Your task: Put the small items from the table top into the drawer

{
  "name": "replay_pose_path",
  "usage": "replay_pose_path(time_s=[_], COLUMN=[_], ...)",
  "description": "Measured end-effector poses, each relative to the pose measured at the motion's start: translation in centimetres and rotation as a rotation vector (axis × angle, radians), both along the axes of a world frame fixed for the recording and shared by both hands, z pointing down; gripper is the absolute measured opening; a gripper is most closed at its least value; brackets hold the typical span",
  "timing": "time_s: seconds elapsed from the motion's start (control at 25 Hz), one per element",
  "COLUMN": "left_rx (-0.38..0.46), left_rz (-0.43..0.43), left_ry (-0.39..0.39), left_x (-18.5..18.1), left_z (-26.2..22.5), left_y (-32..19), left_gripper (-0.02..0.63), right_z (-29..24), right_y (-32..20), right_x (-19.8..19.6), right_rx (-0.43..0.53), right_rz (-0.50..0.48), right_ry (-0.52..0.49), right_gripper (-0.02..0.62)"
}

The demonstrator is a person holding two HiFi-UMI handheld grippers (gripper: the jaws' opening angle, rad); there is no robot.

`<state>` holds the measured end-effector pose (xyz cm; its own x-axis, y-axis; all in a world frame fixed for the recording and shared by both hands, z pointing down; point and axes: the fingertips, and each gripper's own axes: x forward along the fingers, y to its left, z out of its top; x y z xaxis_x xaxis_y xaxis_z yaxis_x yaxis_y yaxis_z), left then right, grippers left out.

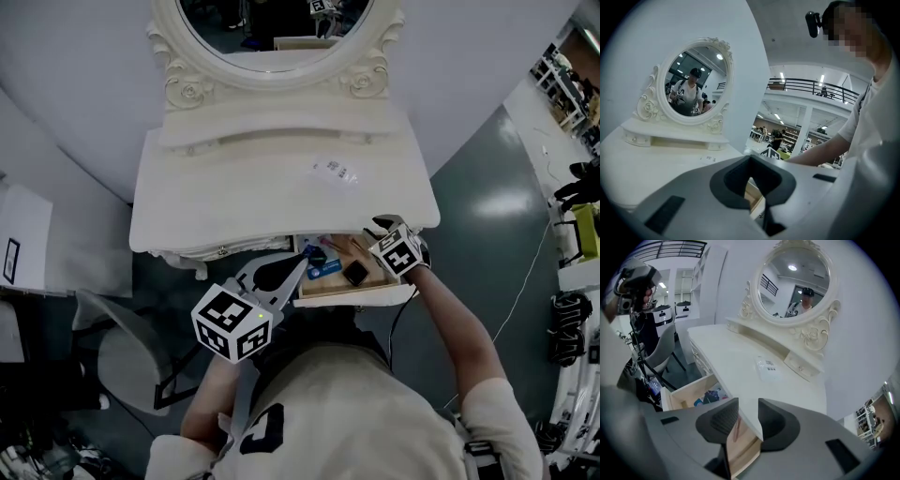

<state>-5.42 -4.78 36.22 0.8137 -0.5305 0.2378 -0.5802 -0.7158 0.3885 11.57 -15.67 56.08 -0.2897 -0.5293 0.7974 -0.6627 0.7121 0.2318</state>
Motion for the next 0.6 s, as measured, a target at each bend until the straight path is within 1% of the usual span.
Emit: replay_pose_path(time_s=[0.16,0.36,0.6], left_rx=[0.011,0.008,-0.019], left_rz=[0.014,0.025,0.014], left_ry=[0.006,0.009,0.006], left_x=[-0.1,0.0,0.4], left_z=[-0.4,-0.3,0.5], left_y=[0.1,0.1,-0.7], left_gripper=[0.057,0.057,0.057], right_z=[-1.7,-2.8,-2.7], right_y=[-1.0,-2.2,-4.5], right_x=[-0.5,-1.5,-2.7], right_rx=[0.036,0.041,0.052], right_rz=[-0.008,0.015,-0.005], right_ry=[0.023,-0.004,0.006], right_gripper=[0.140,0.140,0.138])
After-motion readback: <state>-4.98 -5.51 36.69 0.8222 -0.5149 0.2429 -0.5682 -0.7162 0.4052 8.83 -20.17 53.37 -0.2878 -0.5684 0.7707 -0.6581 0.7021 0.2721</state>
